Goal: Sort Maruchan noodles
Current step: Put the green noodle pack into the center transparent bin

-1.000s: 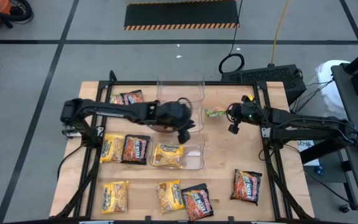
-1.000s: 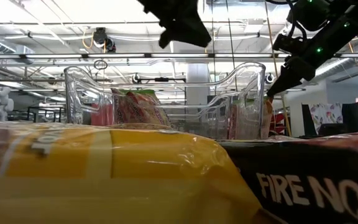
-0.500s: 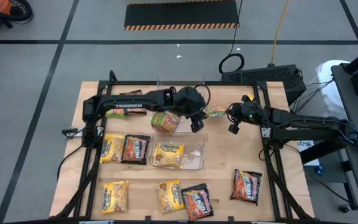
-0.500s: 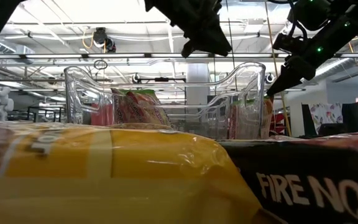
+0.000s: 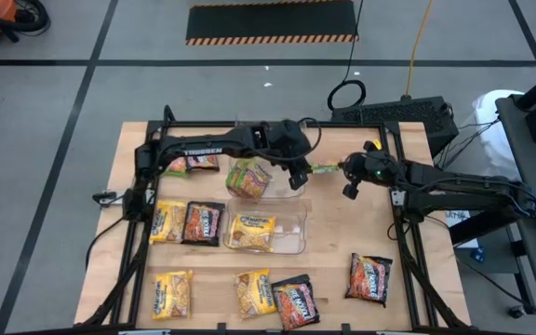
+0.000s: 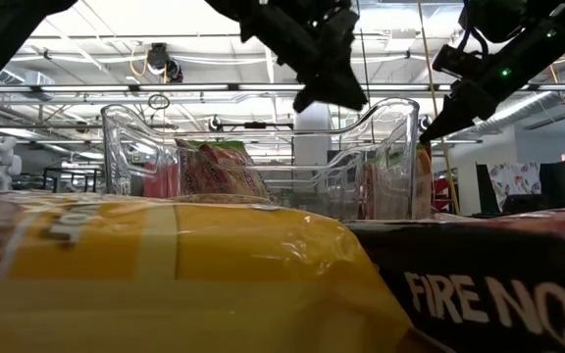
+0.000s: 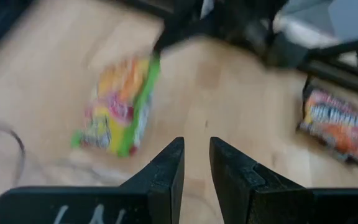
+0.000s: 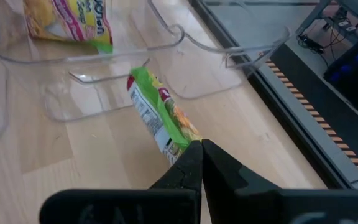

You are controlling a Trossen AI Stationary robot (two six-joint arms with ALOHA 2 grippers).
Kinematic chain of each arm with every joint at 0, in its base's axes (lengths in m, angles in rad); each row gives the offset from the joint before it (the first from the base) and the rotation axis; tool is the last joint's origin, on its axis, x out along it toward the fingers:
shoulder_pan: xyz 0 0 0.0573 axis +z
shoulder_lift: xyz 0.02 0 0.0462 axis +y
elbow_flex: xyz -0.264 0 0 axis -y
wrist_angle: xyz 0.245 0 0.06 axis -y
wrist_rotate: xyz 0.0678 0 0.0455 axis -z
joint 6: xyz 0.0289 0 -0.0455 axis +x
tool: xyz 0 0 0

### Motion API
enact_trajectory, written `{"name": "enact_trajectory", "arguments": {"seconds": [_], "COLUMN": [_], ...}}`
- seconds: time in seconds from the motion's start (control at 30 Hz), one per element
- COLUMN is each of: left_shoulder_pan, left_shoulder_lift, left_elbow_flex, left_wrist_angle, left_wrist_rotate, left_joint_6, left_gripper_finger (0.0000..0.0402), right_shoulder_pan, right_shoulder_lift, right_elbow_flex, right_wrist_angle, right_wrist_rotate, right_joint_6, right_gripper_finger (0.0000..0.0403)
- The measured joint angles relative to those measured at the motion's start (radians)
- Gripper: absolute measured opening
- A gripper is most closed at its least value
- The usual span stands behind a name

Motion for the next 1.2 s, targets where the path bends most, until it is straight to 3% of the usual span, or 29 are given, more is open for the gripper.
{"name": "enact_trajectory", "arguments": {"seconds": [0.27, 0.73, 1.0, 1.2], "left_shoulder_pan": [-0.005, 0.025, 0.031, 0.049], "left_shoulder_lift": [0.053, 0.138, 0.146, 0.139], "left_elbow_flex": [0.0, -0.002, -0.001, -0.001], "left_wrist_angle": [0.056, 0.13, 0.143, 0.13], "left_wrist_rotate": [0.015, -0.077, -0.208, -0.174], "left_joint_6": [0.003, 0.142, 0.281, 0.259], "left_gripper_finger": [0.0081, 0.0081, 0.0081, 0.0081], "right_shoulder_pan": [-0.002, -0.003, -0.003, -0.003], "right_shoulder_lift": [-0.016, -0.029, -0.029, -0.029], "right_elbow_flex": [0.0, 0.0, 0.0, 0.0], "right_wrist_angle": [0.001, 0.006, 0.007, 0.006], "right_wrist_rotate": [0.0, -0.002, -0.003, -0.003], "right_joint_6": [-0.001, -0.001, -0.002, -0.006], "right_gripper_finger": [0.0, 0.0, 0.0, 0.0]}}
